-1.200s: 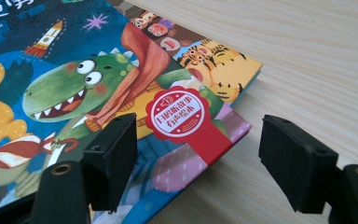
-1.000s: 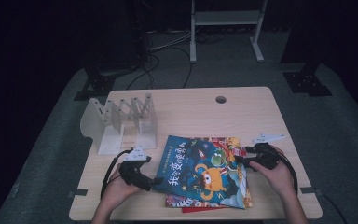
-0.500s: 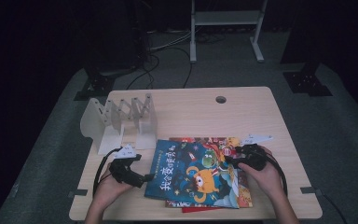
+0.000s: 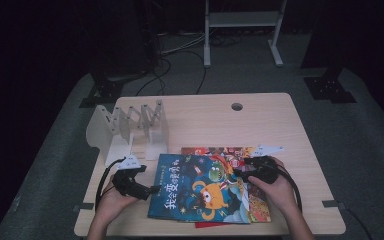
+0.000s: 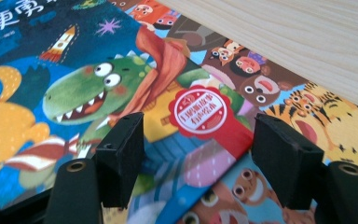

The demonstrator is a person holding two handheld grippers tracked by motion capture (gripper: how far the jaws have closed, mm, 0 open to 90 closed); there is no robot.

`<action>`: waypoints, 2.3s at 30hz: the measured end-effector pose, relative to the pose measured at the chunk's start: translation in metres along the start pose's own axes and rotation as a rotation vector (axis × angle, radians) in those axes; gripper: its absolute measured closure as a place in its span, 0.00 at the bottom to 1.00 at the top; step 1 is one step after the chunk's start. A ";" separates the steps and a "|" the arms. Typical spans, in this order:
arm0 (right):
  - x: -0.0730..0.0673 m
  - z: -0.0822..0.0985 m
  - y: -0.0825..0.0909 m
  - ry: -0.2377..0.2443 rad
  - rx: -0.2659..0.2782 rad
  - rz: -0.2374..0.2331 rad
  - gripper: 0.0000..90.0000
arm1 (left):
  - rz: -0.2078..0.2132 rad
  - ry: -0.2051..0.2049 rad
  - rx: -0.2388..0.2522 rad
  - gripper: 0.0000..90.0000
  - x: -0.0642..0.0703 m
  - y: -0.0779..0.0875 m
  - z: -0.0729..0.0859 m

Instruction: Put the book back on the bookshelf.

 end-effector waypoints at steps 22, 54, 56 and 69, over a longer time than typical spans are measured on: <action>-0.004 0.035 0.043 0.105 -0.003 -0.052 0.32 | -0.009 0.027 -0.009 0.00 -0.004 0.001 0.006; -0.035 0.029 0.026 0.164 0.013 -0.142 0.29 | 0.054 0.117 -0.042 0.00 -0.012 -0.004 0.022; -0.035 0.030 0.026 0.165 0.016 -0.142 0.28 | 0.068 0.115 -0.046 0.00 -0.011 -0.006 0.022; -0.032 0.030 0.023 0.156 0.018 -0.132 0.19 | 0.112 0.119 -0.067 0.00 -0.005 -0.011 0.021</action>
Point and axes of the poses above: each handheld gripper's, and its own axes: y roughly backward along the jaws, z roughly out of its underside, x roughly to its right, the point moved 5 cm from there along -y, roughly forward along the jaws, and after that the axes turned 8 degrees about x, right-handed, at the moved point
